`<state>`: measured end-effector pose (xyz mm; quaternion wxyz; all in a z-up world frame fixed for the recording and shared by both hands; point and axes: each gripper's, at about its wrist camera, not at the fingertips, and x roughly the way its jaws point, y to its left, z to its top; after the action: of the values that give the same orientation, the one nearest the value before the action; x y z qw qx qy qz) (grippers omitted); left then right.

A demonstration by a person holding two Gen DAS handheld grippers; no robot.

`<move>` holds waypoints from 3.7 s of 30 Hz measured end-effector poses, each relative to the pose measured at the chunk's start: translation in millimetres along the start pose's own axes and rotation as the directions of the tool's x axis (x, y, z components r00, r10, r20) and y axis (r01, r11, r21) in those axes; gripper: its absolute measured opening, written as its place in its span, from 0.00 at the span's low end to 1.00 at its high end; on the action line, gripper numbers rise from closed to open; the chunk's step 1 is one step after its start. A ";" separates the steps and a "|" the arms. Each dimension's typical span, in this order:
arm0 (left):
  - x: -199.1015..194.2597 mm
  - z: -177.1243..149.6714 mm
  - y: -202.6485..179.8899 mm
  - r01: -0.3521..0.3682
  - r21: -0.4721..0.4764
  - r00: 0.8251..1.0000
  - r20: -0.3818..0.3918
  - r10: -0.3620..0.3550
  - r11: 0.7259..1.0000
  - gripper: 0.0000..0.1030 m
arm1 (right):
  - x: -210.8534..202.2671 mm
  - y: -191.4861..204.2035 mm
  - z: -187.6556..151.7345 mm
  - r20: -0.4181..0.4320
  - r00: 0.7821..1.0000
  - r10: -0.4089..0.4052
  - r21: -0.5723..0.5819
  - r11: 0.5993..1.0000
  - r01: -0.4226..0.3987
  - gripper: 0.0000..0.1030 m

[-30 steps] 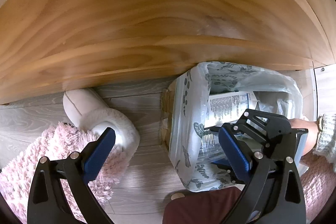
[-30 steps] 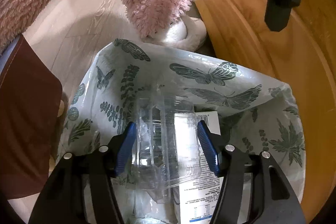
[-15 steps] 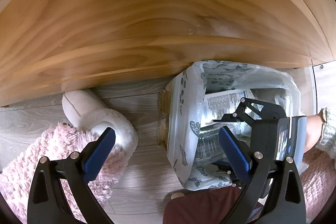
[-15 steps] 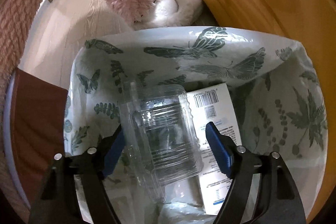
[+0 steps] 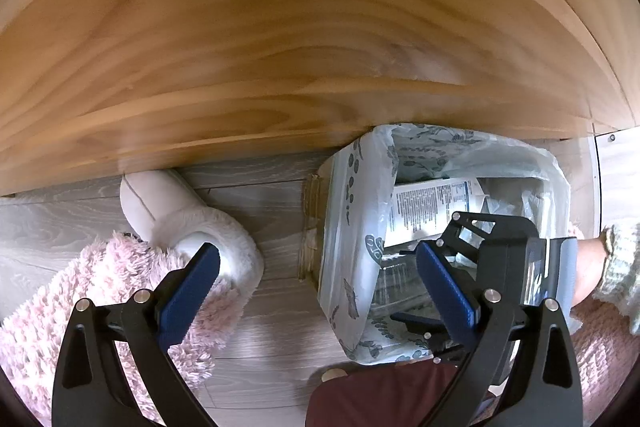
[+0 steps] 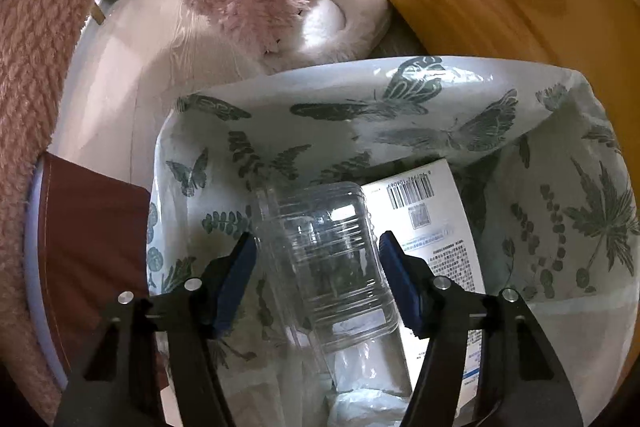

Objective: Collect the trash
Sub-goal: 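Open the right tool and release the clear box into the bag, then raise both tools out of the bin toward the bed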

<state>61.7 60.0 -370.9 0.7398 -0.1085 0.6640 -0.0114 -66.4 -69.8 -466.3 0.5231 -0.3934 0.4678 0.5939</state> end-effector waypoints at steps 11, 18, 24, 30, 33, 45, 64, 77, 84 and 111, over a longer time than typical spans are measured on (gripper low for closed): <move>-0.9 0.2 1.5 0.010 -0.008 1.000 -0.003 -0.010 1.000 0.93 | -18.1 0.8 -3.8 0.089 0.967 -0.240 0.063 0.970 0.235 0.25; 0.8 -0.4 2.9 0.003 -0.008 1.000 -0.005 -0.004 1.000 0.93 | -11.3 7.9 -8.8 0.099 0.974 -0.206 0.044 0.978 0.202 0.25; 0.4 -0.6 3.0 0.008 -0.007 1.000 -0.004 -0.009 1.000 0.93 | -10.7 -3.4 -12.2 0.067 0.987 -0.145 0.092 0.986 0.138 0.26; -1.3 -0.1 4.1 0.011 -0.011 1.000 0.002 -0.011 1.000 0.93 | -27.1 -10.9 -8.9 0.086 0.988 -0.129 0.131 0.984 0.117 0.58; -1.8 -0.4 5.2 0.012 -0.016 1.000 0.002 -0.012 1.000 0.93 | -34.2 -10.5 -8.7 0.090 0.989 -0.120 0.142 0.984 0.106 0.64; -11.3 0.1 3.9 0.029 -0.014 0.999 0.029 -0.029 0.999 0.93 | -94.7 -24.0 -23.8 0.060 0.990 -0.131 0.245 0.963 0.112 0.82; -13.2 -3.8 -3.8 0.035 0.011 0.999 0.031 -0.036 0.999 0.93 | -16.1 -26.2 -58.8 -0.180 0.978 -0.105 0.232 0.962 0.146 0.74; -10.0 -1.2 -1.1 0.037 0.004 0.999 0.022 -0.037 0.999 0.93 | -26.0 32.7 -42.7 -0.018 0.958 -0.285 -0.087 0.955 0.282 0.25; -12.1 -0.3 -4.1 0.037 0.001 0.999 0.021 -0.037 0.999 0.93 | -30.2 27.5 -54.9 -0.025 0.964 -0.267 -0.066 0.962 0.265 0.29; -59.3 -17.6 -30.3 0.108 0.085 0.980 0.157 -0.121 0.991 0.93 | -189.1 32.7 -51.6 -0.006 0.844 -0.536 0.483 0.737 0.472 0.88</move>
<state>41.2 37.4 -309.1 0.7929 -0.1191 0.5934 -0.0702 -72.9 -168.0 -293.7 0.7732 -0.3271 0.4360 0.3242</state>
